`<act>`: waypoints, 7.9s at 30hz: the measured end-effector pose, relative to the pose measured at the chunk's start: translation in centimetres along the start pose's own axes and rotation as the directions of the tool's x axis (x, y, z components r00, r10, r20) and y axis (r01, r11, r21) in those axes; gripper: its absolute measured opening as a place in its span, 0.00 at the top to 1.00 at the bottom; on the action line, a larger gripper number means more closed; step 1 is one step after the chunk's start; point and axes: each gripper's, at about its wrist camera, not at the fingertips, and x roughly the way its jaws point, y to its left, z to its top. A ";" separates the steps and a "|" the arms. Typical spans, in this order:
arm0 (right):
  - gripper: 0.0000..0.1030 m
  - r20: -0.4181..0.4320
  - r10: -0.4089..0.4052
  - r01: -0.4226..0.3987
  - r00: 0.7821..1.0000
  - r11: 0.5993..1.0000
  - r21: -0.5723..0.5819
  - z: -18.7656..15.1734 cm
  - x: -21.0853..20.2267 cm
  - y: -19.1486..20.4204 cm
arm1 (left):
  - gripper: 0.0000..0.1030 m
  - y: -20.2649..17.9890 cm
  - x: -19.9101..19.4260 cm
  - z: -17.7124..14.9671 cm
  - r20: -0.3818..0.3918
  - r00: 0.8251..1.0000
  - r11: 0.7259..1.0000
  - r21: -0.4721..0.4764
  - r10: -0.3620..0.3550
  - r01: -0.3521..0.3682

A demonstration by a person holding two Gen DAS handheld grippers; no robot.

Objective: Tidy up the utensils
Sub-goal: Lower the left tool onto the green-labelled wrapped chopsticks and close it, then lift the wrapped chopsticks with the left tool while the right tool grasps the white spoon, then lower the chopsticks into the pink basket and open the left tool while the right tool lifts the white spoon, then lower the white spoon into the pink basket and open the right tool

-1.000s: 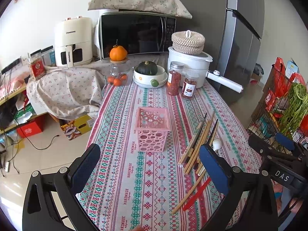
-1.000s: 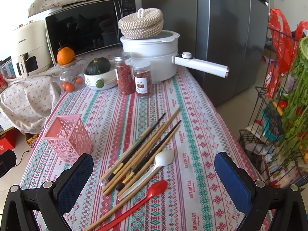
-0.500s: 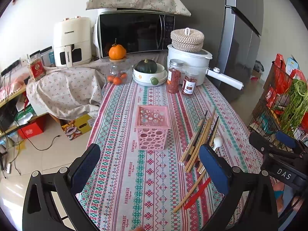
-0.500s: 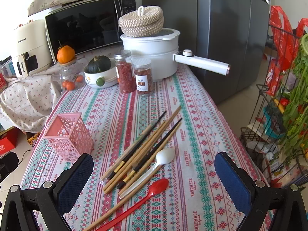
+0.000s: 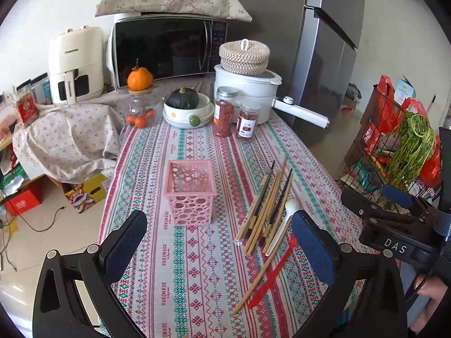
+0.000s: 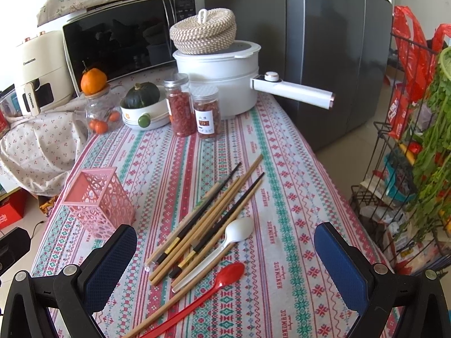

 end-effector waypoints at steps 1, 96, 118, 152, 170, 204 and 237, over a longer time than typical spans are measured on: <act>0.00 -0.003 -0.009 0.009 1.000 1.000 -0.002 0.2 0.1 -0.2 | 0.00 -0.2 0.2 0.4 -0.009 1.000 1.000 0.006 -0.008 0.009; 0.75 -0.520 0.158 -0.002 0.839 0.958 0.286 -0.4 20.1 -3.6 | 0.96 3.0 5.9 4.9 -0.137 0.957 0.967 -0.013 -0.256 0.256; 0.66 -0.533 0.042 0.064 0.845 0.982 0.179 -0.2 21.8 -1.5 | 0.96 3.5 7.1 4.2 -0.173 0.961 0.976 -0.008 -0.215 0.217; 0.60 -0.474 0.216 -0.012 0.854 0.918 0.396 0.8 19.6 -6.2 | 0.96 4.7 5.0 5.9 -0.049 0.977 0.978 -0.050 -0.205 0.203; 0.93 -0.421 0.253 -0.137 0.871 0.948 0.288 -0.4 22.2 -7.9 | 0.96 3.8 4.9 5.8 -0.007 0.981 0.981 -0.014 -0.195 0.195; 0.95 0.216 0.276 -0.296 0.937 0.953 0.065 9.9 6.8 5.1 | 0.77 7.2 12.4 7.0 0.087 0.996 1.000 -0.001 -0.023 0.024; 0.61 0.134 0.319 -0.320 0.938 0.947 -0.014 8.9 11.3 10.9 | 0.27 10.7 10.0 2.9 -0.137 0.987 0.990 -0.126 -0.082 0.065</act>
